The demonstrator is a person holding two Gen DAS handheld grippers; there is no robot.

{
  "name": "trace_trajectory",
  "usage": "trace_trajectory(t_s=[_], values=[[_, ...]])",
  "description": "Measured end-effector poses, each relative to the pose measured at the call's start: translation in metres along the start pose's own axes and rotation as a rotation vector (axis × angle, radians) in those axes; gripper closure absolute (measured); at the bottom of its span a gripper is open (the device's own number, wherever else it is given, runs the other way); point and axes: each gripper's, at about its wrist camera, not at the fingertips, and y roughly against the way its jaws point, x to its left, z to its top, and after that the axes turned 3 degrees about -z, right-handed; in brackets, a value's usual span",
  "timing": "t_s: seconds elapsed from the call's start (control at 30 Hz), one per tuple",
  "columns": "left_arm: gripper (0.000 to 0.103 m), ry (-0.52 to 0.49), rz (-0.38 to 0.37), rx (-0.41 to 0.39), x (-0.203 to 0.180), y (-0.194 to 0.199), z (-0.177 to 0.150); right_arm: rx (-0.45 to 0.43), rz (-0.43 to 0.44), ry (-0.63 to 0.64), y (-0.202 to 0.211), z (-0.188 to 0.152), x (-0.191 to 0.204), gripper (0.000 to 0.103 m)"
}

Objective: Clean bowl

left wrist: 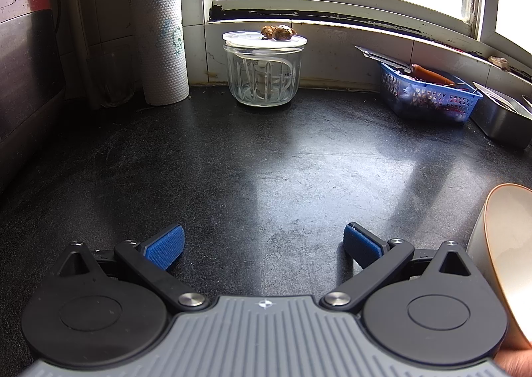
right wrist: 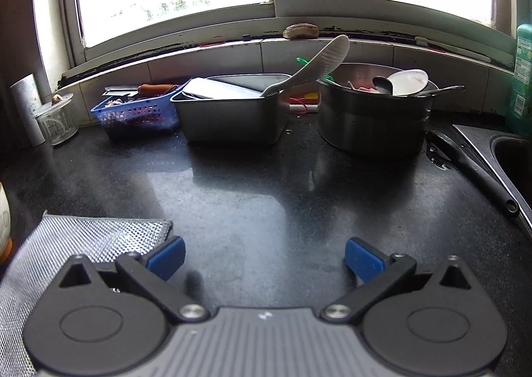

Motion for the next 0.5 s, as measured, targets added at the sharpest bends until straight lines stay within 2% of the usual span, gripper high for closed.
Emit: trace_trajectory(t_s=[0.5], values=[[0.000, 0.000, 0.000, 0.000, 0.000, 0.000, 0.000, 0.019, -0.016, 0.060, -0.013, 0.006, 0.015, 0.000]])
